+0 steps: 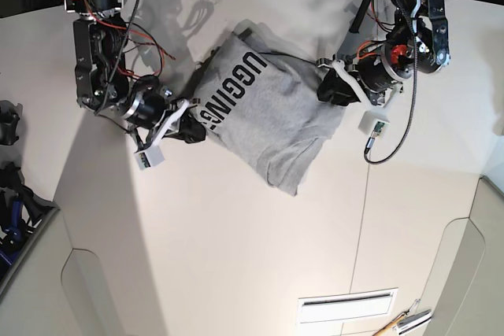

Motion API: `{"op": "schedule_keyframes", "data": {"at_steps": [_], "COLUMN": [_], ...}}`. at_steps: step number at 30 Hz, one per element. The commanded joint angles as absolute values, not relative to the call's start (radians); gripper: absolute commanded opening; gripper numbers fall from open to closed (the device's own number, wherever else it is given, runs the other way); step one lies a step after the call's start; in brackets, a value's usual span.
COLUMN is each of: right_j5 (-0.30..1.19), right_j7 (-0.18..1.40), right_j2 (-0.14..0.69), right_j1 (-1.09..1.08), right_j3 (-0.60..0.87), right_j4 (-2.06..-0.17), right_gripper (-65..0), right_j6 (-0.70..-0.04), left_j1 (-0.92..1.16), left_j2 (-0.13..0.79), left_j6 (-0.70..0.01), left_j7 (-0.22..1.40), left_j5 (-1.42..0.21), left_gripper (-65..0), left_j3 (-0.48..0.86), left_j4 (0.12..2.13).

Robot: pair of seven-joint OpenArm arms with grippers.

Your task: Fold the T-shirt properly

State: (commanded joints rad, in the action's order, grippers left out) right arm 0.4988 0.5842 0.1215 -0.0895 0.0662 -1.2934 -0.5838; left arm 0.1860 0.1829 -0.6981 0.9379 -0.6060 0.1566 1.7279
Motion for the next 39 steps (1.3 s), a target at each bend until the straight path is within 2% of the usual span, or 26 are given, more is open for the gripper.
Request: {"op": "schedule_keyframes", "data": {"at_steps": [7,13,18,24,32,39], "right_j5": [0.527,0.601,0.603,0.601,0.568,0.565], "right_j7": [0.590,0.603,0.604,0.609,0.611,0.689], "right_j2": [0.118,0.108,0.047,-0.023,0.003,0.118], "right_j1": [0.072,0.160,0.215,0.242,0.242,0.245], "right_j3": [0.066,0.066,0.066,0.065,0.072,0.072], "right_j4": [-1.481,-1.558,-1.575,-1.575,-1.604,-1.713], "right_gripper": [-65.0,-65.0,-65.0,-65.0,-65.0,-65.0], "right_j6": [-0.584,-0.584,-0.585,-0.591,-0.591,-0.591], "left_j1": [0.067,-0.049,-0.115,-0.174,-0.185,-0.126], "left_j2": [0.183,0.168,0.132,0.111,0.160,0.265], "left_j6": [-0.698,-0.698,-0.698,-0.698,-0.698,-0.698], "left_j7": [0.905,0.898,0.893,0.879,0.910,1.004], "left_j5": [-0.606,-0.609,-0.608,-0.600,-0.703,-0.812], "left_gripper": [-44.0,-44.1,-44.1,-44.0,-44.1,-44.1], "left_j3": [0.155,0.155,0.148,0.070,0.067,0.067], "left_j4": [1.606,1.454,1.374,1.324,1.374,1.539]}}
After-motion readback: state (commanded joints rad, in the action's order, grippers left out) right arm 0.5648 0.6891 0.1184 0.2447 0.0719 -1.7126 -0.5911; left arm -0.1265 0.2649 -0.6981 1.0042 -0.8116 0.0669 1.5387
